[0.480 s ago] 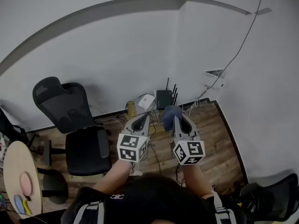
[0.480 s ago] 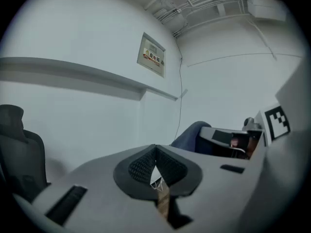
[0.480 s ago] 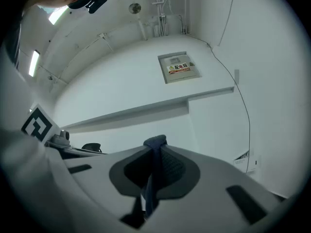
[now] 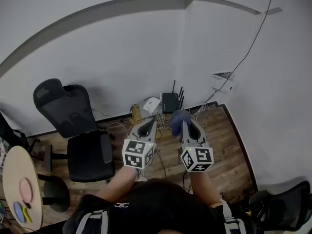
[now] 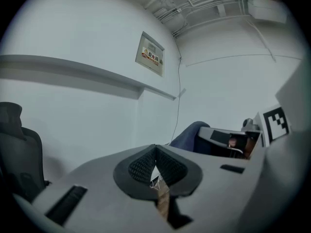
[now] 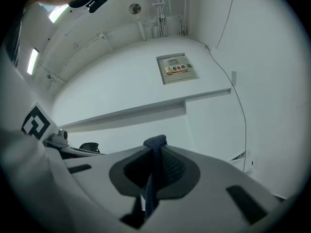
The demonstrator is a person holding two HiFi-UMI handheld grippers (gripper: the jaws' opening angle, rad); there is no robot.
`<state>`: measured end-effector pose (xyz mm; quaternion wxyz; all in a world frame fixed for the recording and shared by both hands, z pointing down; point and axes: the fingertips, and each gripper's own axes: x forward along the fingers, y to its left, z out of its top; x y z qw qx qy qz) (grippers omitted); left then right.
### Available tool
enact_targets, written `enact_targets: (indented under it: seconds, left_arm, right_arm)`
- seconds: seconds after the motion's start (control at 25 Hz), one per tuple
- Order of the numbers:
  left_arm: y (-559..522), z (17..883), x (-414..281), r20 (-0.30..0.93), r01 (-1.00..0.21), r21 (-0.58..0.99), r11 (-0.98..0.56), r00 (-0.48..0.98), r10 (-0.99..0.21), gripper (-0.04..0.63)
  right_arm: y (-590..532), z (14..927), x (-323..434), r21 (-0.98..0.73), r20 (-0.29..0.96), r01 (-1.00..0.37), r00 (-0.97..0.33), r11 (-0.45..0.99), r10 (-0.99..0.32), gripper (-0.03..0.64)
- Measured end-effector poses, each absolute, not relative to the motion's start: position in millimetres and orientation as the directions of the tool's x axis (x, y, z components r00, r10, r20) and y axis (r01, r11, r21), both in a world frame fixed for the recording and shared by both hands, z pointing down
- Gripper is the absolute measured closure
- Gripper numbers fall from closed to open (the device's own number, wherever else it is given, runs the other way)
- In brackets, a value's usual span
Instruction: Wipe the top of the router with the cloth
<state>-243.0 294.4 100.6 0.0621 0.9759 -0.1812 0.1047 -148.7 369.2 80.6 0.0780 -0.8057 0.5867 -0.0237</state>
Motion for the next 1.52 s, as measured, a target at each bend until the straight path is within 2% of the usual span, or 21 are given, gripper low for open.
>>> enact_targets:
  seconds: [0.96, 1.52]
  left_arm:
    - [381.5, 128.6, -222.9, 0.269, -0.357, 0.094, -0.929, 0.908, -0.321, 0.595]
    - [417.5, 119.3, -202.9, 0.257, -0.297, 0.061, -0.953, 0.927, -0.273, 0.594]
  right_arm:
    - [453.6, 108.3, -118.2, -0.135, -0.022, -0.945, 0.302, -0.296, -0.953, 0.611]
    - [489.1, 108.9, -111.3, -0.156, -0.038, -0.936, 0.326, -0.317, -0.945, 0.611]
